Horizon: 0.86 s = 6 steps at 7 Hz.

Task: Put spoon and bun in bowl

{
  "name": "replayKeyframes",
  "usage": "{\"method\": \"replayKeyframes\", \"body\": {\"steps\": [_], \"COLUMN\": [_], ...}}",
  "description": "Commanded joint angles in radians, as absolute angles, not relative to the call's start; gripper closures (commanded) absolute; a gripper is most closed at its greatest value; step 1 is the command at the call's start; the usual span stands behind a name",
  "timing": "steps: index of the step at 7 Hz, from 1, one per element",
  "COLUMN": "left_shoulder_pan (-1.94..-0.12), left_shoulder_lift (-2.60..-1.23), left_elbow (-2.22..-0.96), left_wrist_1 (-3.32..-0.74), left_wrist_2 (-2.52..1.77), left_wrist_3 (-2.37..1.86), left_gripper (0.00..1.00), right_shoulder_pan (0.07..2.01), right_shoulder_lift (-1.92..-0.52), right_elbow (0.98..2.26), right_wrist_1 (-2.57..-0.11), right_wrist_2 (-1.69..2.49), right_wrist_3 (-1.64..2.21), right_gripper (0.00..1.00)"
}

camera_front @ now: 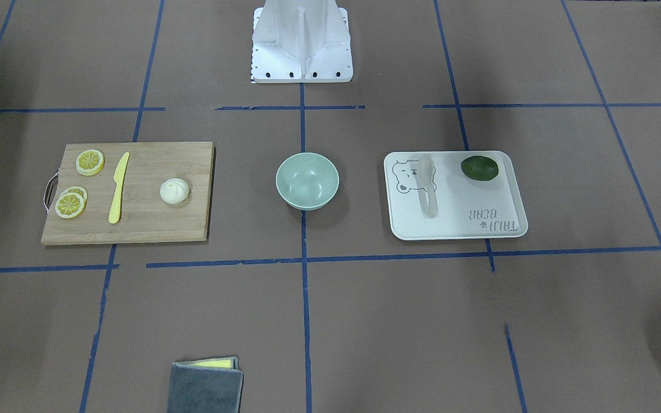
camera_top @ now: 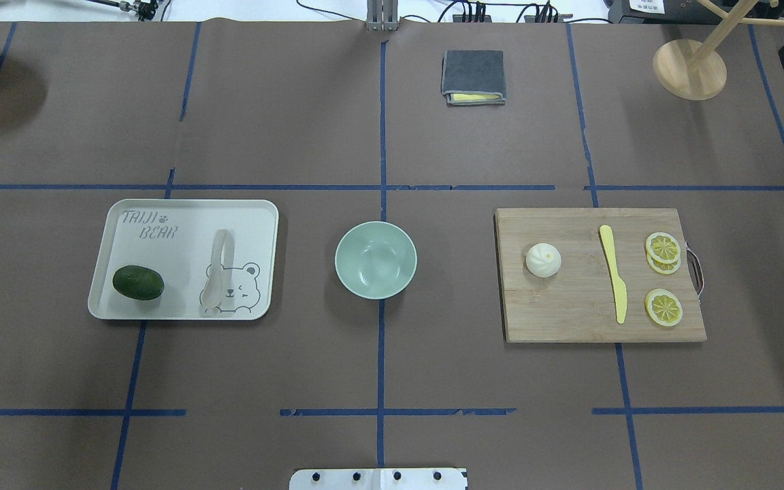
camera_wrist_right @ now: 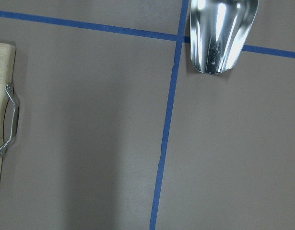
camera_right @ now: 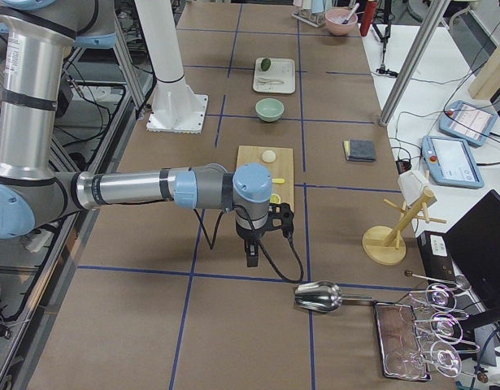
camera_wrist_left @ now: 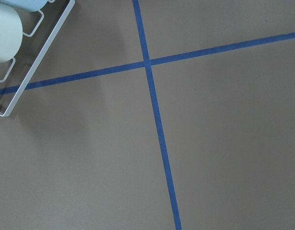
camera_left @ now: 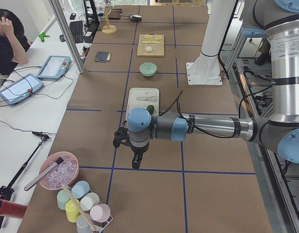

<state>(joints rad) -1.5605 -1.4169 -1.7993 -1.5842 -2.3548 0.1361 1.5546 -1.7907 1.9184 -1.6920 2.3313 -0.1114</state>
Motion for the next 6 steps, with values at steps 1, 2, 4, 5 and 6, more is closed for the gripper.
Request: {"method": "replayKeyframes", "body": {"steps": [1, 2, 4, 5, 6], "left_shoulder_pan": [-1.549, -1.539, -1.493, -1.493, -1.488], "left_shoulder_lift": [-1.434, -1.451, -1.524, -1.546, -1.577], "left_elbow": [-1.804, -1.801, -1.775, -1.749, -1.718], "left_wrist_1": [-1.696, -1.812, -1.948, -2.064, -2.250], "left_wrist_2": [-2.352, -2.353, -2.345, -2.347, -2.352], "left_wrist_3": [0.135, 0.133, 0.126, 0.124, 0.126], "left_gripper": [0.00, 0.00, 0.00, 0.00, 0.00], "right_shoulder_pan": [1.543, 1.537, 1.537, 1.537, 1.537], "right_shoulder_lift": [-1.723, -1.666, -1.626, -1.626, -1.625], "right_elbow": [1.925, 1.924, 1.928, 1.928, 1.927], "right_wrist_1": [-1.692, -1.692, -1.692, -1.692, -1.692], "right_wrist_2": [2.370, 2.368, 2.370, 2.370, 2.368], "right_wrist_3": [-0.100, -0.100, -0.048, -0.046, -0.046], "right_gripper": [0.00, 0.00, 0.00, 0.00, 0.00]}}
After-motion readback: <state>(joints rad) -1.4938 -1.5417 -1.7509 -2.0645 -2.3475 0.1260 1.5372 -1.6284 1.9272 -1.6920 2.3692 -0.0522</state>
